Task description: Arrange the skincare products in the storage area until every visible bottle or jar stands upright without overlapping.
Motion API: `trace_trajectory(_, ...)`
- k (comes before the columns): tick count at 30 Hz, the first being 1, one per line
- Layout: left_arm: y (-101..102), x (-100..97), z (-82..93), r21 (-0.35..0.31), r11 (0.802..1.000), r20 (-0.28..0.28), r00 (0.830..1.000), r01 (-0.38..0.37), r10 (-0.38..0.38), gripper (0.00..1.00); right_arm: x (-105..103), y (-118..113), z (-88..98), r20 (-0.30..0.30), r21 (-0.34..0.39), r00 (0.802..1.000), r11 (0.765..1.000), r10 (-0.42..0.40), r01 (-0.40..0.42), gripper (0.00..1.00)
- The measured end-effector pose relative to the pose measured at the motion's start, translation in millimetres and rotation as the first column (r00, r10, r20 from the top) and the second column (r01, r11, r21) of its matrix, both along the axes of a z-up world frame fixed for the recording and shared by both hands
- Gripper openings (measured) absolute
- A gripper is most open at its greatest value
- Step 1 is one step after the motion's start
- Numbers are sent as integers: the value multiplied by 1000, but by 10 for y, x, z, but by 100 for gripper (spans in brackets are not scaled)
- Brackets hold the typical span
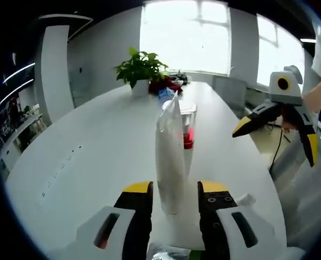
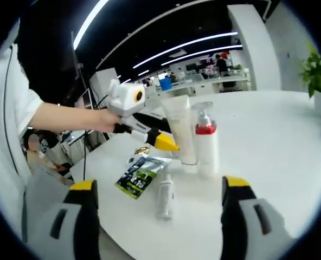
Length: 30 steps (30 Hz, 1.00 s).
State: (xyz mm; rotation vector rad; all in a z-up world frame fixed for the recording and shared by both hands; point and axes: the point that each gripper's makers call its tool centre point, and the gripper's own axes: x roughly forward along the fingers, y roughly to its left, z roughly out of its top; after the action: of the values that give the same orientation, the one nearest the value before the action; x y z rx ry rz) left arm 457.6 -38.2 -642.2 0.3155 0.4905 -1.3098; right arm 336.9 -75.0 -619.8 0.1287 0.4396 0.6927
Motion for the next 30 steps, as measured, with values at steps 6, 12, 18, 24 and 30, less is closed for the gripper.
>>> trace_trajectory(6,233,-102,-71,14,997,-31,996,-78,78,44,-56,33,17,3,5,1000,1000,1,-1,95)
trace_trajectory(12,463,-250,-136,44,988,-72,986,-148,151,53,-109,77,34,5,7,1000,1000,5,-5,95)
trace_trajectory(18,663,-431,-91,46,969,-109,963,-242,246,65,-182,122,52,9,9,1000,1000,13,-13,95)
trace_trajectory(24,829,-727,-60,31,950,-146,938,-312,313,75,-260,155,82,14,8,1000,1000,22,-22,95)
trace_trajectory(30,1019,-969,-62,41,925,-163,910,-379,380,82,-353,174,107,18,6,999,999,32,-32,95)
